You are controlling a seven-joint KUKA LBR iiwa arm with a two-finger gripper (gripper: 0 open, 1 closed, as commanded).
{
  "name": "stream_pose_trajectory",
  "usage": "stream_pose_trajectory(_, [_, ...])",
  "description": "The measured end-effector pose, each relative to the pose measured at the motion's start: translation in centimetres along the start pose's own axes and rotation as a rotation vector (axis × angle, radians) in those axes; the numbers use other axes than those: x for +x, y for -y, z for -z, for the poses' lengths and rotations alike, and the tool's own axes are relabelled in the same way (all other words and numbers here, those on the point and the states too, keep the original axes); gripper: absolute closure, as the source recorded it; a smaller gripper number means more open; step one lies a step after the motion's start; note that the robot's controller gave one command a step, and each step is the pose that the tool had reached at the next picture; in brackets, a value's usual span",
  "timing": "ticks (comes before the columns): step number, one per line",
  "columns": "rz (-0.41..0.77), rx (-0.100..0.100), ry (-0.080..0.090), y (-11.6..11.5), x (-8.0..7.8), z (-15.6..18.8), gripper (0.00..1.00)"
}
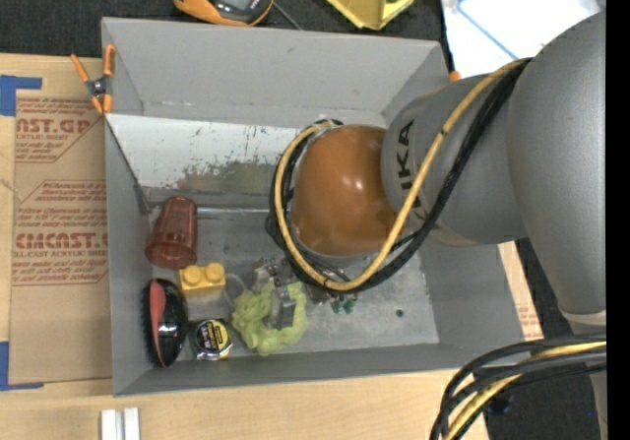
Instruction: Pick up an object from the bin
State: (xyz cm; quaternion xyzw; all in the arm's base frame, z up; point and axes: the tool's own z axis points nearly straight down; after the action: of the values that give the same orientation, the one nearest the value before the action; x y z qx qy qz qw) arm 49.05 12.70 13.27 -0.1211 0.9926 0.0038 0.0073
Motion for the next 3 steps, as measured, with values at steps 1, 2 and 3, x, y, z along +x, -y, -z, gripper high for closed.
stream_pose_trajectory(1, [0.064, 0.0, 0.002, -2.7, -3.9, -0.5, 1.0])
stream_pose_trajectory(2, [0.057, -0.001, -0.011, -2.3, -3.6, 1.2, 1.0])
stream_pose_trajectory(3, [0.371, -0.002, -0.006, -0.9, -2.7, 3.7, 1.0])
